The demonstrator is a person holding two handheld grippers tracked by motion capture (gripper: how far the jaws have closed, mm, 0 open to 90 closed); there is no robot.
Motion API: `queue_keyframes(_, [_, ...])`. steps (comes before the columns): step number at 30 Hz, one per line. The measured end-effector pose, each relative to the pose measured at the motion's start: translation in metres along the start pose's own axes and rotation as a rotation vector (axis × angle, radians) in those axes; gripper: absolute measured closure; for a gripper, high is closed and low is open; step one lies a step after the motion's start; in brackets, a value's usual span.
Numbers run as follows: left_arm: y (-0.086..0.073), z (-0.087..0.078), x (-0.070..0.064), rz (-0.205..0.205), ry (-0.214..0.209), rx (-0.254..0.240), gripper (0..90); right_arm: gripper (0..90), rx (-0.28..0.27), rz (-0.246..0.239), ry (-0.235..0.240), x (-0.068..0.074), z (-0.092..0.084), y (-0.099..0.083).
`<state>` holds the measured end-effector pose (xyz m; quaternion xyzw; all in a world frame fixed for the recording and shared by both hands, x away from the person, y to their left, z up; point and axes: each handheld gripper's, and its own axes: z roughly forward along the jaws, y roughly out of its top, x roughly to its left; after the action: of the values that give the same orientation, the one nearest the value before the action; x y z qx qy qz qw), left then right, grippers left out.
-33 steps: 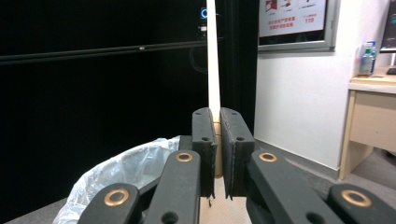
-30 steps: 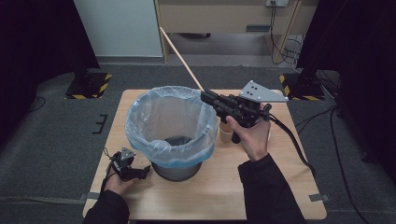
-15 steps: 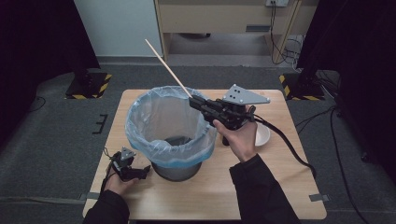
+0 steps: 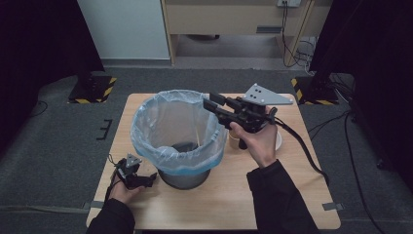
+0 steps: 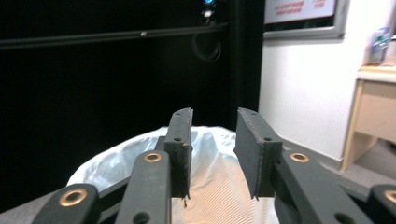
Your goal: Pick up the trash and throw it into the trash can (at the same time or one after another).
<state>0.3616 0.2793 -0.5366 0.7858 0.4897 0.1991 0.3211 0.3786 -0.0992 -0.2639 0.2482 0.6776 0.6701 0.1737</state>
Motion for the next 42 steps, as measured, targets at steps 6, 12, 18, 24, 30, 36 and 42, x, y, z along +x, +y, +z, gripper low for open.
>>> queue_keyframes(6, [0.000,0.000,0.000,0.003,-0.002,0.003,0.0,60.4,-0.025,-0.006,-0.070,-0.018,-0.027,0.005])
queue_keyframes(12, [0.000,0.000,0.000,0.003,0.000,0.002,0.0,56.7,-0.023,-0.005,-0.136,-0.035,-0.050,0.002])
queue_keyframes(18, [0.000,0.000,0.000,0.003,-0.001,0.003,0.0,55.3,0.005,0.009,-0.210,-0.057,-0.074,-0.016])
queue_keyframes(24, [0.000,0.000,0.000,0.003,0.000,0.003,0.0,54.2,0.031,0.036,-0.281,-0.081,-0.093,-0.045])
queue_keyframes(30, [0.000,0.000,0.000,0.003,-0.001,0.003,0.0,54.8,0.071,0.081,-0.371,-0.113,-0.102,-0.091])
queue_keyframes(36, [0.000,0.000,0.000,0.003,0.000,0.003,0.0,53.2,0.215,0.077,-0.473,-0.146,-0.100,-0.131])
queue_keyframes(42, [0.000,0.000,0.000,0.003,0.000,0.003,0.0,52.3,0.289,0.129,-0.576,-0.176,-0.114,-0.171])
